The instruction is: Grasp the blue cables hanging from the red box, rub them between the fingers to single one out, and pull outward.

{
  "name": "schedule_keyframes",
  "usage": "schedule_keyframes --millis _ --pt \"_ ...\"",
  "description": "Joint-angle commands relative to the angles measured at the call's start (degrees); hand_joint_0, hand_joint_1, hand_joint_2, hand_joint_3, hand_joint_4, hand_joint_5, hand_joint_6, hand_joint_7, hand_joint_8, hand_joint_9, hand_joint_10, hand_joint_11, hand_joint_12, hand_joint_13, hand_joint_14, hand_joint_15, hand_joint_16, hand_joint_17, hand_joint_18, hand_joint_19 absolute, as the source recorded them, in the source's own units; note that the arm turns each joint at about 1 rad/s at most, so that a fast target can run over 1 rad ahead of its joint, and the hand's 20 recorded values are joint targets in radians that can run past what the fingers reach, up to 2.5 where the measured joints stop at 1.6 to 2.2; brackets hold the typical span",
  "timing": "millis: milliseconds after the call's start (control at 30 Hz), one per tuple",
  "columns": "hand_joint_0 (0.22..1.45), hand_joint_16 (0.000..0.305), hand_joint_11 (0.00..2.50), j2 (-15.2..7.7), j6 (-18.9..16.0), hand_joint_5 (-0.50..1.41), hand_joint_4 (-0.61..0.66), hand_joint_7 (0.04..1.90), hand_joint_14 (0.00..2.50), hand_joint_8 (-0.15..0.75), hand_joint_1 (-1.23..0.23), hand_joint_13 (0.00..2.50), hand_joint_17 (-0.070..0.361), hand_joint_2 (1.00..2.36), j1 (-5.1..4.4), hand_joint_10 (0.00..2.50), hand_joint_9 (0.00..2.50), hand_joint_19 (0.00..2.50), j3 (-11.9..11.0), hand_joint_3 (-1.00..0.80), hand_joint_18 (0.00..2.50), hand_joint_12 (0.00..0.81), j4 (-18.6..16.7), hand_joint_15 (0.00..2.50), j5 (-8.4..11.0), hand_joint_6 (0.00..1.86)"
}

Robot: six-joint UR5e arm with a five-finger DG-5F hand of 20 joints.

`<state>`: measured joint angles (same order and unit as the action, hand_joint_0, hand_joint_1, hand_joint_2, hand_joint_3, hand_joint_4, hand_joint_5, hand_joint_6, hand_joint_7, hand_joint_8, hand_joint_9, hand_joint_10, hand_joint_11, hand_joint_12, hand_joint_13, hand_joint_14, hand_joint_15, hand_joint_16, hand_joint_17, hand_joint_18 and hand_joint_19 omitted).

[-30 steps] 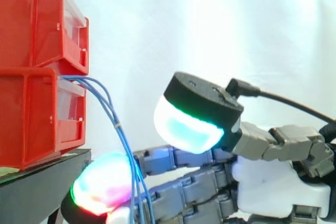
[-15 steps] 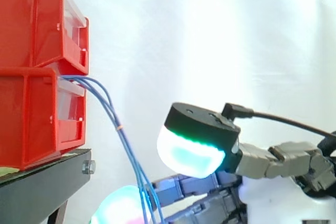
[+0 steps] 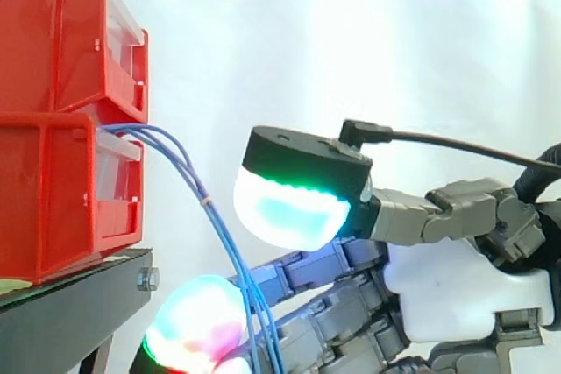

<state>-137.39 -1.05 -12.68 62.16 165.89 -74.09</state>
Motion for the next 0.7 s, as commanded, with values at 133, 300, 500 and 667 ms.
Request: schedule_keyframes --millis 133,300,500,667 --pt "0.62 0.035 0.33 0.0 0.0 -0.07 0.17 1.3 0.01 0.242 -0.6 0.68 0.079 1.0 0.28 0.01 0.81 0.4 -2.2 -0.44 0.52 0.301 1.1 0.36 0.09 0.5" --pt "0.62 0.035 0.32 0.0 -0.2 -0.08 0.16 1.27 0.01 0.241 -0.61 0.68 0.08 1.01 0.37 0.01 0.8 0.41 -2.7 -0.43 0.52 0.302 1.4 0.36 0.09 0.53" --pt "0.63 0.036 0.35 0.0 -0.2 -0.1 0.16 1.19 0.02 0.242 -0.62 0.68 0.08 1.01 0.55 0.01 0.8 0.4 -3.3 -0.4 0.52 0.303 1.4 0.37 0.09 0.58" --pt "0.63 0.036 0.39 0.0 -0.3 -0.14 0.17 1.0 0.01 0.242 -0.62 0.68 0.081 1.01 0.72 0.01 0.77 0.41 -3.4 -0.35 0.52 0.306 1.4 0.38 0.26 0.69"
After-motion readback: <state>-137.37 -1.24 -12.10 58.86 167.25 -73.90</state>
